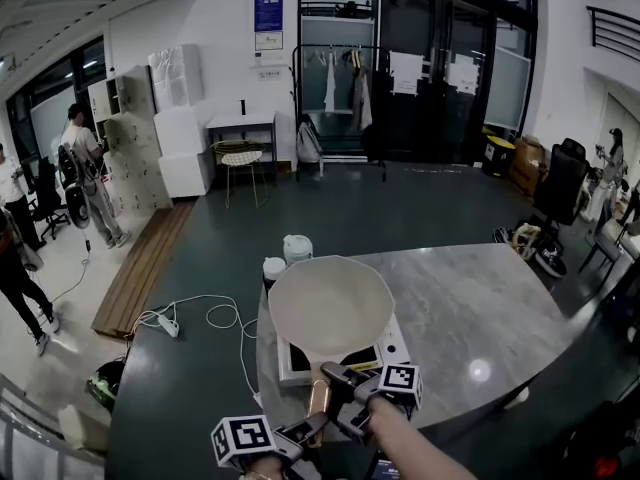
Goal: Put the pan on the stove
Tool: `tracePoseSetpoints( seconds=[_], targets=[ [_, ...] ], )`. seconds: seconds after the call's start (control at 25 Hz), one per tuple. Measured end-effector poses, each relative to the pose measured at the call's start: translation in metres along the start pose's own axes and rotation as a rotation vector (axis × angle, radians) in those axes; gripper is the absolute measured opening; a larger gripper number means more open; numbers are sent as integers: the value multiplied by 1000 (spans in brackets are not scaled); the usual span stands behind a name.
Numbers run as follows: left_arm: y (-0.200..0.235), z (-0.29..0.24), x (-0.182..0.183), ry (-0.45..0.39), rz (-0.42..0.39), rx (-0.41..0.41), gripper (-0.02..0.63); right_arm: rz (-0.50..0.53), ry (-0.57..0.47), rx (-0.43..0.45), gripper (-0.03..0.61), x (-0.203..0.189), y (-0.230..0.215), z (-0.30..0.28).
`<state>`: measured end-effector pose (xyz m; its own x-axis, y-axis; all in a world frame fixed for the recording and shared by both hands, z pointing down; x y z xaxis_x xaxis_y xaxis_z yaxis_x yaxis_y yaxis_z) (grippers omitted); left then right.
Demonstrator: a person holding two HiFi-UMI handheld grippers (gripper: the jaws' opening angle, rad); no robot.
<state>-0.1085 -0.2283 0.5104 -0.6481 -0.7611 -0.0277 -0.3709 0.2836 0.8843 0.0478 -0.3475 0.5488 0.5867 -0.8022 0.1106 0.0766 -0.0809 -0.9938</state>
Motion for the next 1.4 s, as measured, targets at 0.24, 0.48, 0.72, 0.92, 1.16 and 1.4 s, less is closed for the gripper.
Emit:
tracePoseSetpoints(
  seconds=[0.24,0.48,0.72,0.92,1.16,1.4],
  targets=[
    [3,-3,-1,17,30,-18,120,9,-14,-26,164,-4,5,2],
    [7,-6,1,26,45,-31,123,66,-15,18,253,0,2,1],
    [-2,-7,5,31,14,-85,247,96,-6,-3,282,0,15,4],
    [-1,-6,16,12,-22,-40,330,144,-17,-20,290,6,22,10],
    [-4,-4,23,-16,-45,-41,336,183,-15,-13,291,7,33,17],
    [-11,14,39,-89,-94,-94,350,324,-6,-25,291,11,52,32]
  ],
)
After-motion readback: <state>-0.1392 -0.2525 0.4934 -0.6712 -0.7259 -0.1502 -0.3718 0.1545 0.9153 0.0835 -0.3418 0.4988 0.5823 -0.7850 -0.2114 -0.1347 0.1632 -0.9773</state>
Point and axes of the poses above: the fingertips, and each gripper's own axes: z backward along the fingers, y to its left, x out of its top, the point moved 9 cm from there along z, backward along the fingers, and after that the axes turned 10 degrees about x, right-handed, at the moved point
